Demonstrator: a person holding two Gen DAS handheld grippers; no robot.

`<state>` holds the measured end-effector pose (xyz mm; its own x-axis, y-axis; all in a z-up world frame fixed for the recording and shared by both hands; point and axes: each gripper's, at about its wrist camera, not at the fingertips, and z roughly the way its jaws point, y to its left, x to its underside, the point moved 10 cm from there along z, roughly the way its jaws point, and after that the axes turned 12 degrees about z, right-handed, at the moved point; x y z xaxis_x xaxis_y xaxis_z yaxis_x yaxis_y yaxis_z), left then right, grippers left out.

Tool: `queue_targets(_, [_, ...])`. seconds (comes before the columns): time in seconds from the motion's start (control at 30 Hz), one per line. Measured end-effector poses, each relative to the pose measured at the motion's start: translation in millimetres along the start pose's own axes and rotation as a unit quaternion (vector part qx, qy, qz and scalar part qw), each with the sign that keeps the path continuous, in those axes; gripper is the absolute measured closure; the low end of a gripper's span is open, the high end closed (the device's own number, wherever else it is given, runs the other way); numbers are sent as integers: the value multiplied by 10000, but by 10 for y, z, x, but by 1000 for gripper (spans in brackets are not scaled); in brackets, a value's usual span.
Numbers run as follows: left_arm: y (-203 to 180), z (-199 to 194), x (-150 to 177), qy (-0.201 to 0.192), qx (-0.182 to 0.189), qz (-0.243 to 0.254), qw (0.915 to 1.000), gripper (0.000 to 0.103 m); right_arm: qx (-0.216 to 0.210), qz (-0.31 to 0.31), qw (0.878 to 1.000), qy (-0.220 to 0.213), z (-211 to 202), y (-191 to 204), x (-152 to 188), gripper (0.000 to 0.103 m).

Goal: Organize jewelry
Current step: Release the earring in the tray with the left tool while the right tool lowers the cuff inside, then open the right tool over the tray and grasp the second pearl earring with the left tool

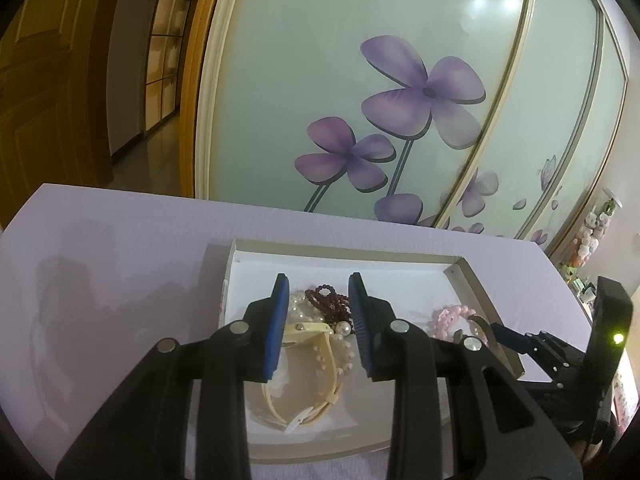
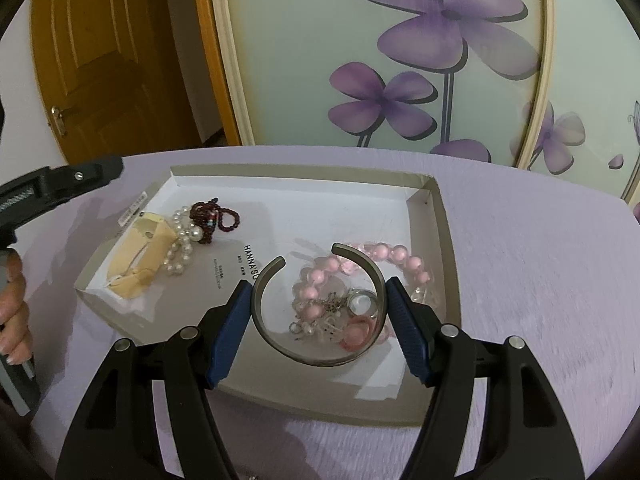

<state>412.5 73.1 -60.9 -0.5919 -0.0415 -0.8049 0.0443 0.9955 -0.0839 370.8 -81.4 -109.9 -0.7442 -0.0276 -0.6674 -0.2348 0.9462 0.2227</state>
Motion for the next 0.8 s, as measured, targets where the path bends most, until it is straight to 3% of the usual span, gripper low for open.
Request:
queue_targets(0.33, [-11,-19,11,-20,25,5,10000,71,44,-29,9999,94,75,18,27,33])
queue_targets(0.4, [-13,-24,15,-13,22,9,10000,71,29,-34,10000,56,54,29,19,27])
queue_targets(0.8, [-42,-163,124,46,-14,47,10000,71,-29,-14,9999,-119,-292,41,117,26])
